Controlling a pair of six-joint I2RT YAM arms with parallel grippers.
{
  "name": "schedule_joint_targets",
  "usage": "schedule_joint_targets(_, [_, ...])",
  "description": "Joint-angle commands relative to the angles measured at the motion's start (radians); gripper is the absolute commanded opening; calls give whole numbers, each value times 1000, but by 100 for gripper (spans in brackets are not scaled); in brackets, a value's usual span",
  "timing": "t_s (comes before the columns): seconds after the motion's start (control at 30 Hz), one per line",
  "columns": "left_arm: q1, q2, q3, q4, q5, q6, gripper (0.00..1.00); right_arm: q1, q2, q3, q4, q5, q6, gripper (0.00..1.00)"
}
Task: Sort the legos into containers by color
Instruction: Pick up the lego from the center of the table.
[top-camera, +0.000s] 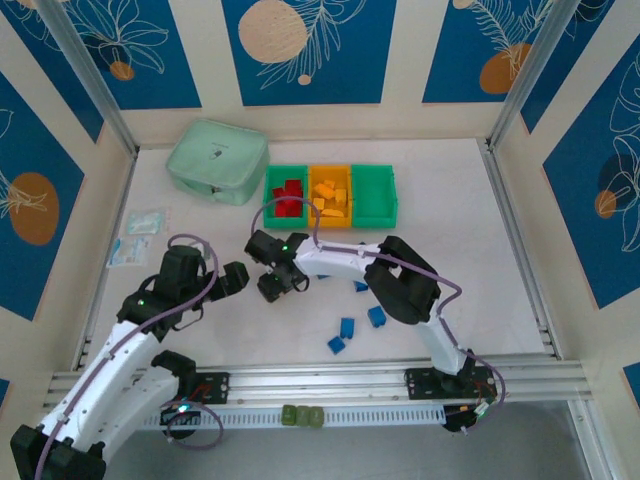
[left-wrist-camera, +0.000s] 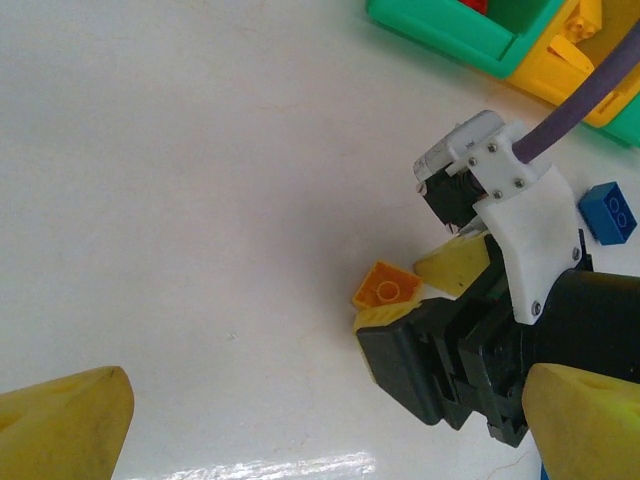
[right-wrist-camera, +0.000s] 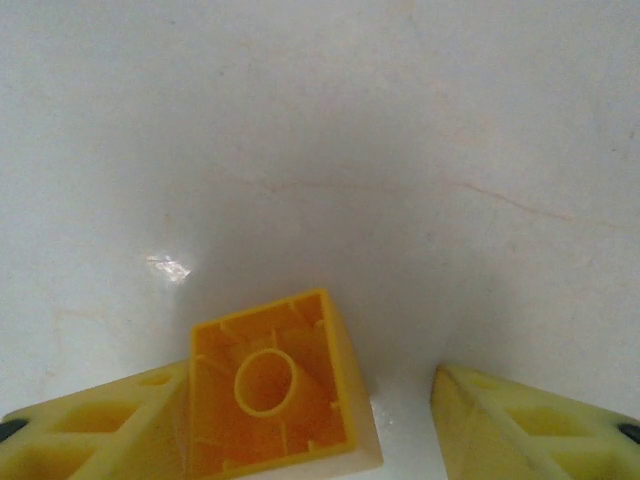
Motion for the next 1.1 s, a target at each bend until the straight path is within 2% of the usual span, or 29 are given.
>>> schedule_joint_targets(0.0, [9, -1, 2, 2, -16, -13, 99, -7, 29, 39, -15, 20, -14, 59])
schedule_joint_targets(0.4, [10, -3, 2, 26, -1, -17, 99, -12, -25, 22, -9, -14, 2, 38])
schedule_joint_targets(0.63, [9, 9, 30, 27, 9, 1, 99, -49, -119, 4, -21, -37, 22, 31])
schedule_joint_targets(0.9, [10, 58, 81, 80, 54, 24, 99, -186, -201, 42, -64, -12, 27, 31])
schedule_joint_targets(1.07, [5, 147, 108, 158, 143, 33, 99, -302, -180, 115, -90, 15, 10, 31])
